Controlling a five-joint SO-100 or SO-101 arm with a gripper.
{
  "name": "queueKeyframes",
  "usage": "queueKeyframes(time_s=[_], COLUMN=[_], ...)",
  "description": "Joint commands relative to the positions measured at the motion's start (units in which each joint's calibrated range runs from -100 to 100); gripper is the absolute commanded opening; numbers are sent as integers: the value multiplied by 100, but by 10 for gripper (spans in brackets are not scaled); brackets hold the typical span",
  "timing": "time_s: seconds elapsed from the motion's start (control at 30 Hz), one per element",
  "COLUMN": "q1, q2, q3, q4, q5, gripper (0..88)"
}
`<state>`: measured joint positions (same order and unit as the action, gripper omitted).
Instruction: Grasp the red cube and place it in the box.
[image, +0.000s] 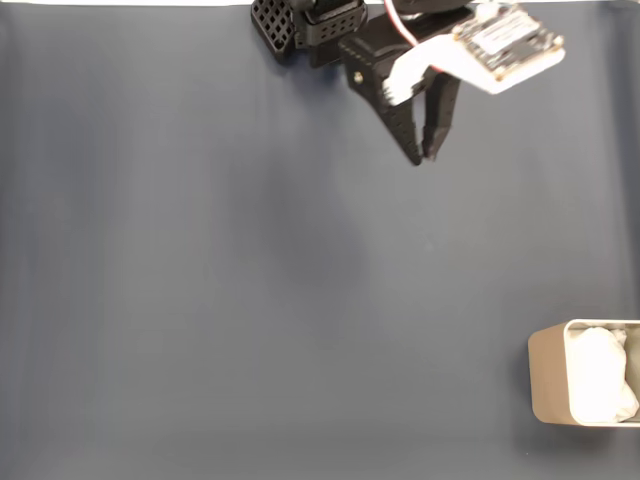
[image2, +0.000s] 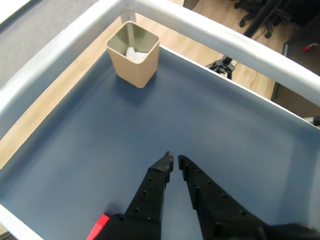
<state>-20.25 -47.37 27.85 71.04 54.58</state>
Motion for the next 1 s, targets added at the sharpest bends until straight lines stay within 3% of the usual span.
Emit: queueKeyframes(time_s=[0.0, 0.97], q1=[-333, -2755], q2=[-315, -575], q3=[144, 1348], q4=[-30, 150], q5=[15, 166], gripper=[0, 39])
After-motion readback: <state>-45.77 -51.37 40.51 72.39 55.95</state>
